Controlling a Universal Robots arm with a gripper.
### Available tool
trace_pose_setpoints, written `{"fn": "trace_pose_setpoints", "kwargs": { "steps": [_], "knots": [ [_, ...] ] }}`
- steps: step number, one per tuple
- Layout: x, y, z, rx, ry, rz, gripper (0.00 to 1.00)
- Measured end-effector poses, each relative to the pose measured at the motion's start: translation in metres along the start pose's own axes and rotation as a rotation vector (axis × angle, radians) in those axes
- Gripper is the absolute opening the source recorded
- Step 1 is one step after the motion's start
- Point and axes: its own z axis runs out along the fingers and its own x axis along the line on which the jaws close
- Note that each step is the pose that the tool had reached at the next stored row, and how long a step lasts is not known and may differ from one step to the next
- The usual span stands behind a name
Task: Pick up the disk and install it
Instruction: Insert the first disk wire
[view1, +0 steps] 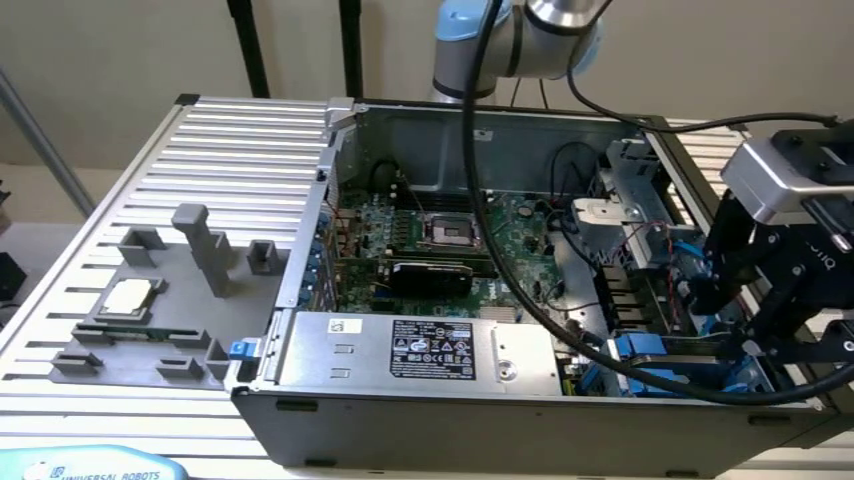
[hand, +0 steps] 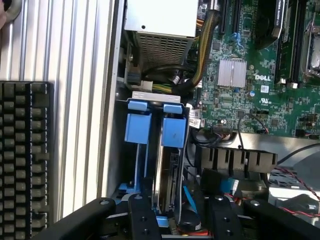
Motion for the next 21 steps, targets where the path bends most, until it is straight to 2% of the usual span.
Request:
{"fn": "trace_pose_setpoints", "kwargs": {
  "steps": [4, 10, 12, 17, 21],
  "knots": [
    [0.007, -0.0037, -0.0004, 0.0008, -0.0136, -0.001, 0.45],
    [0.009, -0.0148, -0.0008, 0.0024, -0.0435, -0.009, 0.45],
    [0.009, -0.0157, 0.0002, 0.0023, -0.0474, -0.019, 0.45],
    [0.009, -0.0164, 0.004, 0.0007, -0.0531, -0.053, 0.45],
    [0.009, -0.0182, 0.0046, 0.0002, -0.0614, -0.076, 0.45]
  ]
}}
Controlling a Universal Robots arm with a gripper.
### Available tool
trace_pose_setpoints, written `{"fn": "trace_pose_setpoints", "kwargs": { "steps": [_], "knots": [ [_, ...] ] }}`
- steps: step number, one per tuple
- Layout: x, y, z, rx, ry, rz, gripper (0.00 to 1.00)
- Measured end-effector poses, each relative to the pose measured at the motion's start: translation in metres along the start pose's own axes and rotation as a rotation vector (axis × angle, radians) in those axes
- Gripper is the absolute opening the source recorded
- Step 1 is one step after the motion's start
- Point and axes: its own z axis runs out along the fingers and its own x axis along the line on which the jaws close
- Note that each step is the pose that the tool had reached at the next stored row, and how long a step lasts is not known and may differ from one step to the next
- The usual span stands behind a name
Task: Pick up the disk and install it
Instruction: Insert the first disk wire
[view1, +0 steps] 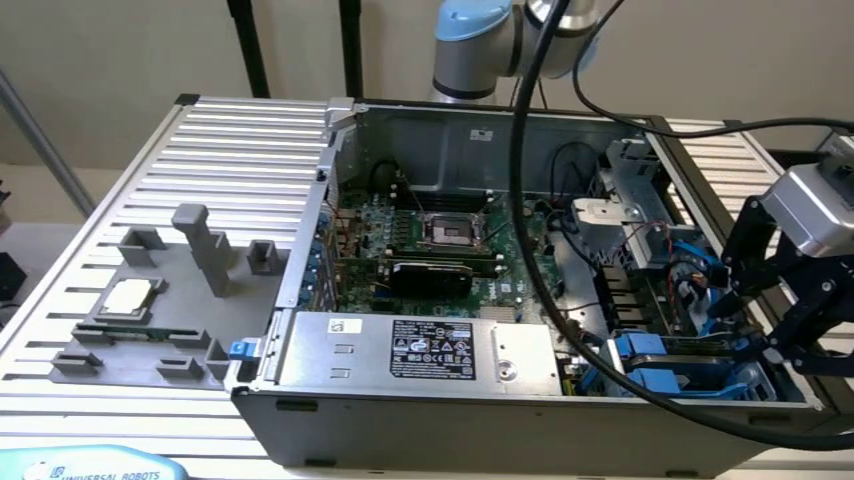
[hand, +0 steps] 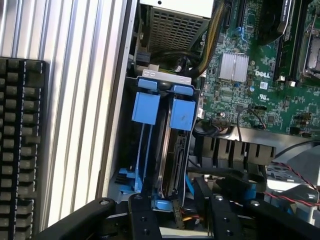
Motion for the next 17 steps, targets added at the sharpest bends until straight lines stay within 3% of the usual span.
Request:
{"fn": "trace_pose_setpoints", "kwargs": {
  "steps": [5, 7, 8, 13, 14, 17],
  "knots": [
    [0.0003, -0.0012, 0.0009, 0.0007, -0.0092, -0.029, 0.45],
    [0.0004, -0.0019, 0.0013, 0.0011, -0.0129, -0.04, 0.43],
    [0.0004, -0.0023, 0.0014, 0.0013, -0.0148, -0.045, 0.36],
    [0.0007, -0.0036, 0.0019, 0.0022, -0.0235, -0.068, 0.34],
    [0.0007, -0.0038, 0.0019, 0.0023, -0.0251, -0.072, 0.26],
    [0.0007, -0.004, 0.002, 0.002, -0.0282, -0.079, 0.26]
  ]
}}
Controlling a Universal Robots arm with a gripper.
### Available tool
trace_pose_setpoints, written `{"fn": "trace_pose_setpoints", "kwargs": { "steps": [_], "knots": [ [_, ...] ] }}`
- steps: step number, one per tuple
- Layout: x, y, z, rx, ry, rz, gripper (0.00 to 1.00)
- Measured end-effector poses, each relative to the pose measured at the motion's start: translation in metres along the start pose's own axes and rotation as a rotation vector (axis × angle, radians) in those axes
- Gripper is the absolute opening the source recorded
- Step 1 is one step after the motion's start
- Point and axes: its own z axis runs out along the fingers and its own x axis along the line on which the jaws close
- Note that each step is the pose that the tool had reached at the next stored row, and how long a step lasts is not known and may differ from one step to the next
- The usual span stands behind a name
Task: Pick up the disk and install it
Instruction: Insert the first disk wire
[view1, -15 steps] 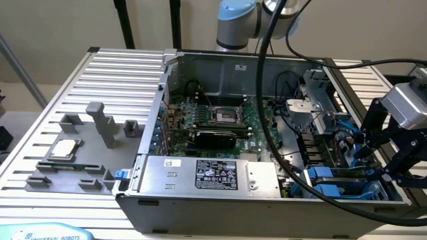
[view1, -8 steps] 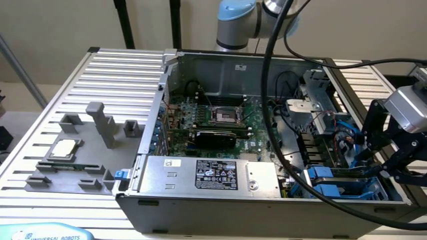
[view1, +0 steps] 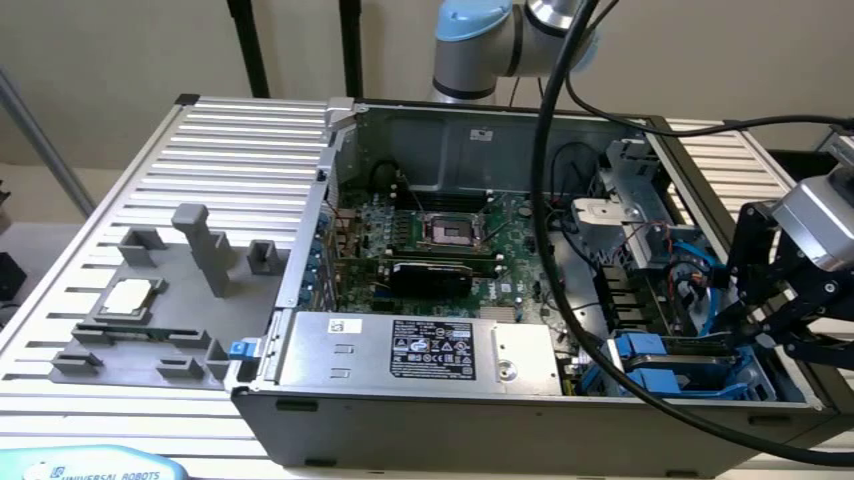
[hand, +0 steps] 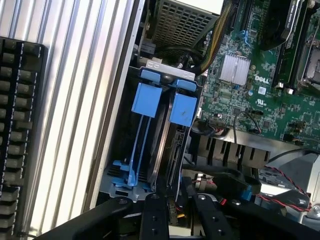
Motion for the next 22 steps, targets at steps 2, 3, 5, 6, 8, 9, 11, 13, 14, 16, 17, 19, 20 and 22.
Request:
{"fn": "trace_pose_setpoints", "kwargs": {
  "steps": [2, 3, 5, 6, 8, 9, 11, 13, 14, 16, 17, 19, 20, 22],
  "knots": [
    [0.0, 0.0, 0.0, -0.0001, -0.0007, -0.002, 0.24],
    [0.0, 0.0, -0.0001, -0.0001, -0.0008, -0.003, 0.18],
    [0.0, 0.0004, 0.0, -0.0002, -0.001, -0.003, 0.16],
    [0.0, 0.0012, 0.0, -0.0002, -0.0012, -0.003, 0.16],
    [-0.001, 0.0046, -0.0001, -0.0002, -0.001, -0.004, 0.16],
    [-0.002, 0.0077, 0.0, -0.0001, -0.0008, -0.004, 0.16],
    [-0.003, 0.0147, 0.0004, 0.0, -0.0009, -0.004, 0.16],
    [-0.005, 0.0219, 0.0009, 0.0, -0.0009, -0.004, 0.16],
    [-0.006, 0.0239, 0.001, 0.0, -0.0005, -0.004, 0.16],
    [-0.007, 0.0259, 0.0014, -0.0002, 0.0017, -0.001, 0.16],
    [-0.007, 0.0261, 0.0016, 0.0, 0.003, 0.003, 0.16],
    [-0.007, 0.0262, 0.0022, 0.0013, 0.0054, 0.018, 0.16],
    [-0.007, 0.0262, 0.0024, 0.0027, 0.0066, 0.031, 0.16],
    [-0.007, 0.0262, 0.003, 0.0057, 0.0084, 0.058, 0.16]
  ]
}}
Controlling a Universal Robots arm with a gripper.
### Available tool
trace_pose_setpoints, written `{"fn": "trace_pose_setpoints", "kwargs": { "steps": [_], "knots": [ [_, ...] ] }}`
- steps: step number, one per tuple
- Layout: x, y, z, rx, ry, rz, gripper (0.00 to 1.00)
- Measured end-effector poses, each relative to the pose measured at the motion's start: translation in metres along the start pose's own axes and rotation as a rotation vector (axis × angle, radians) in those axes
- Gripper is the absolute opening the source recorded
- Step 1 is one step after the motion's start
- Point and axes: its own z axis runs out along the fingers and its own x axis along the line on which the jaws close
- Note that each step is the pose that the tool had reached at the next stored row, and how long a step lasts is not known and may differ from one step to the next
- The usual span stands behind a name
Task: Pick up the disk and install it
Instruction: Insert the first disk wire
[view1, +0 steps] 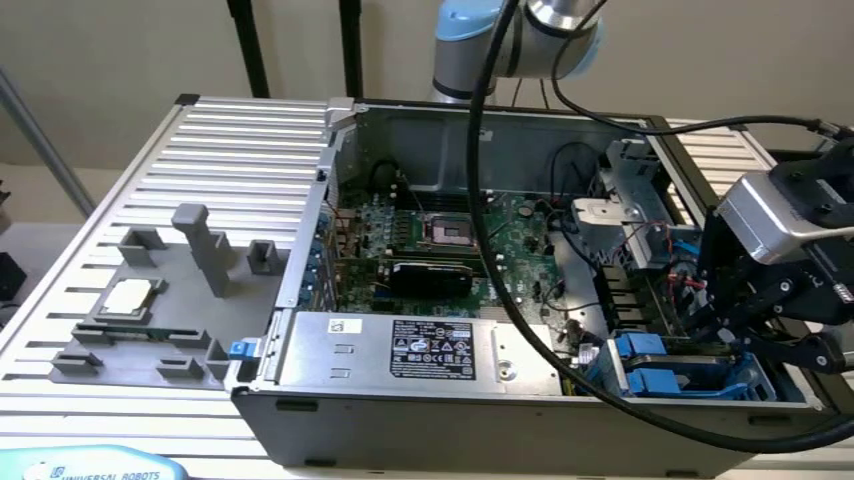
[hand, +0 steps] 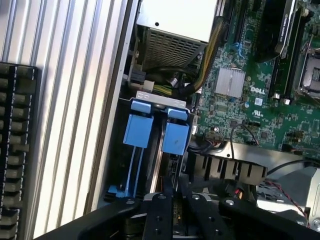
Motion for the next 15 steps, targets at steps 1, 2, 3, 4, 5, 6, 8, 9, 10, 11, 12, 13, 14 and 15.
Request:
{"fn": "trace_pose_setpoints", "kwargs": {
  "steps": [1, 2, 3, 4, 5, 6, 8, 9, 10, 11, 12, 13, 14, 15],
  "knots": [
    [0.0, 0.0, 0.0003, 0.0014, 0.0009, 0.014, 0.16],
    [0.0001, 0.0, 0.0007, 0.0028, 0.002, 0.027, 0.16],
    [0.0001, 0.0, 0.001, 0.0043, 0.0033, 0.041, 0.16],
    [0.0002, -0.0001, 0.0014, 0.0056, 0.0044, 0.054, 0.16],
    [0.0002, 0.0, 0.0018, 0.007, 0.0055, 0.066, 0.16],
    [0.0003, 0.0, 0.0021, 0.0083, 0.0069, 0.079, 0.16],
    [0.0004, -0.0001, 0.0028, 0.0108, 0.0099, 0.105, 0.16],
    [0.0004, -0.0001, 0.0032, 0.0121, 0.0115, 0.117, 0.16],
    [0.0005, -0.0001, 0.0037, 0.0132, 0.0137, 0.128, 0.16],
    [0.0005, -0.0001, 0.0042, 0.0141, 0.0158, 0.138, 0.16],
    [0.0006, -0.0001, 0.0046, 0.0147, 0.0177, 0.146, 0.16],
    [0.0005, -0.0001, 0.0049, 0.015, 0.0203, 0.151, 0.16],
    [0.0, -0.0001, 0.005, 0.015, 0.0228, 0.153, 0.16],
    [-0.0006, -0.0002, 0.0053, 0.015, 0.0248, 0.154, 0.16]
  ]
}}
